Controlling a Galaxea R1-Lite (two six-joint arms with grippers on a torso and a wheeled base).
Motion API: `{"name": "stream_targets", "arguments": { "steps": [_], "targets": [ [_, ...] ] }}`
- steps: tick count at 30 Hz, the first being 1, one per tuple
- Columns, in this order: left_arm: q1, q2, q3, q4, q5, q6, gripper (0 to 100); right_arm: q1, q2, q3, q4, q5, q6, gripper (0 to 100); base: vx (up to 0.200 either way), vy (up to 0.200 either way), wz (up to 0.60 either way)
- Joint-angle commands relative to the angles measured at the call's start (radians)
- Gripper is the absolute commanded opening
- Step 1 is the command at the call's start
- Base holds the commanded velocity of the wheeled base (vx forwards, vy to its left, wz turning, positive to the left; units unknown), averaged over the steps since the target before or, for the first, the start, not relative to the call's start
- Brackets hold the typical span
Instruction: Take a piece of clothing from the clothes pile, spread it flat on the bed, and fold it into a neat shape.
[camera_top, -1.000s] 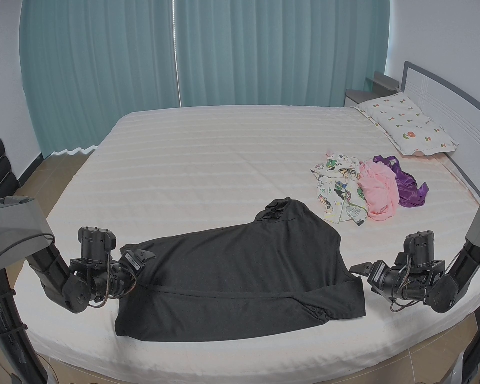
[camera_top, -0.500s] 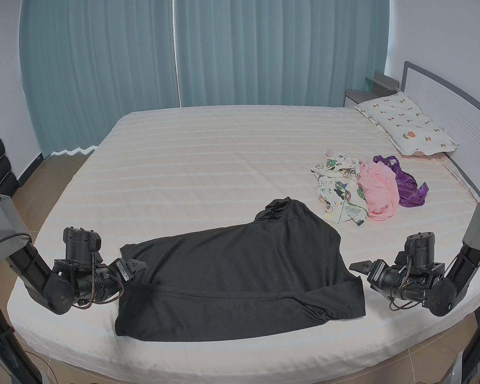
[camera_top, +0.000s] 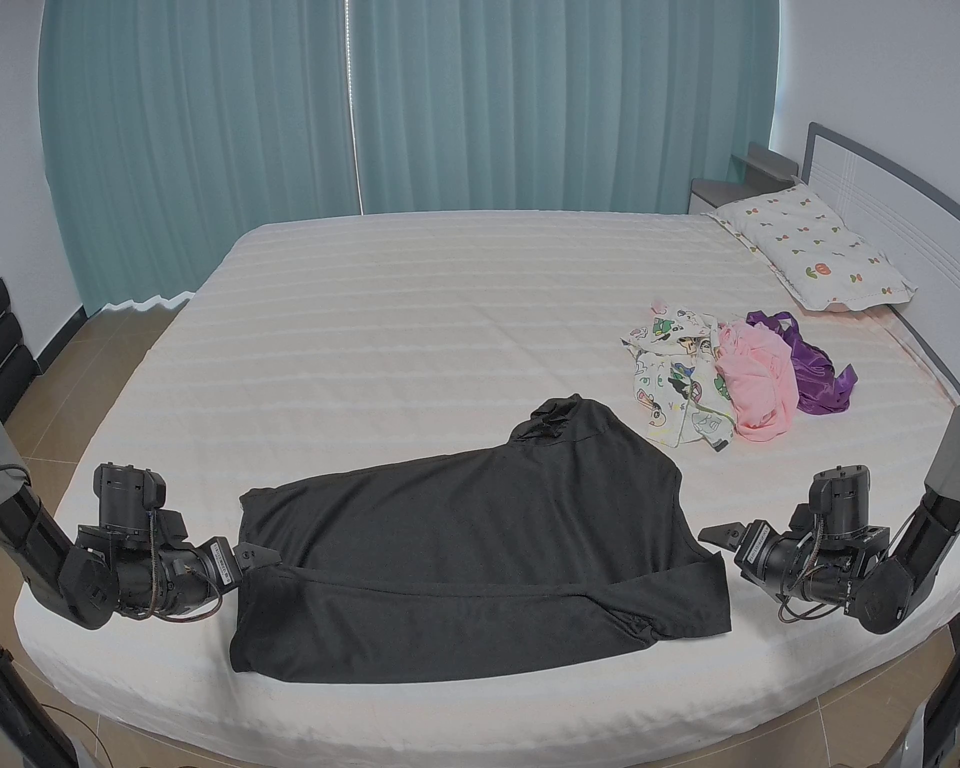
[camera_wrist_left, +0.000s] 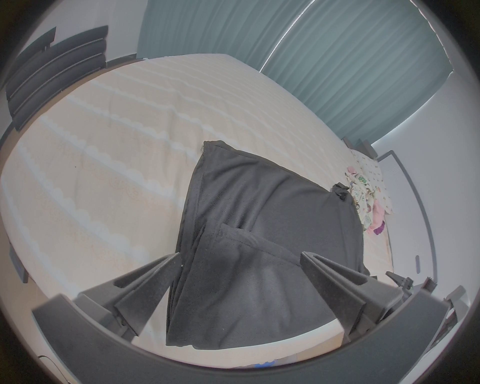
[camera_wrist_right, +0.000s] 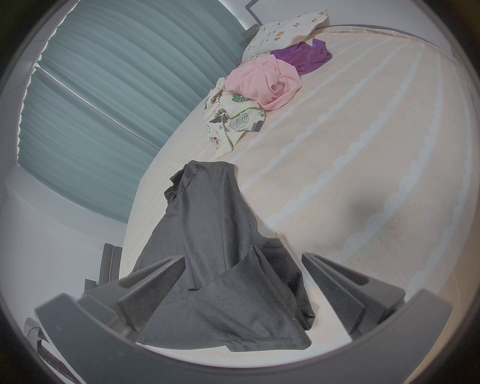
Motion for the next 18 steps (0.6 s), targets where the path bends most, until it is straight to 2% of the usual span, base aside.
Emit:
{"name": "stream_targets", "arguments": {
  "steps": [1,6,11,18],
  "targets": [
    [0.026,0.006,-0.016,0.000,-0.040,0.003,100,0.008,-0.001,0.004,0.000,0.001,-0.002,100,0.000,0.000,0.00],
    [0.018,0.066,-0.033,-0.003,-0.048,0.011,100,0.016,0.001,0.007,0.000,-0.001,-0.001,100,0.000,0.000,0.00],
    [0.015,0.101,-0.050,-0.006,-0.097,0.043,100,0.017,0.001,0.006,0.000,-0.001,-0.001,100,0.000,0.000,0.00],
    [0.012,0.137,-0.068,-0.021,-0.062,0.089,100,0.022,0.002,0.007,0.000,0.001,-0.002,100,0.000,0.000,0.00]
  ]
}}
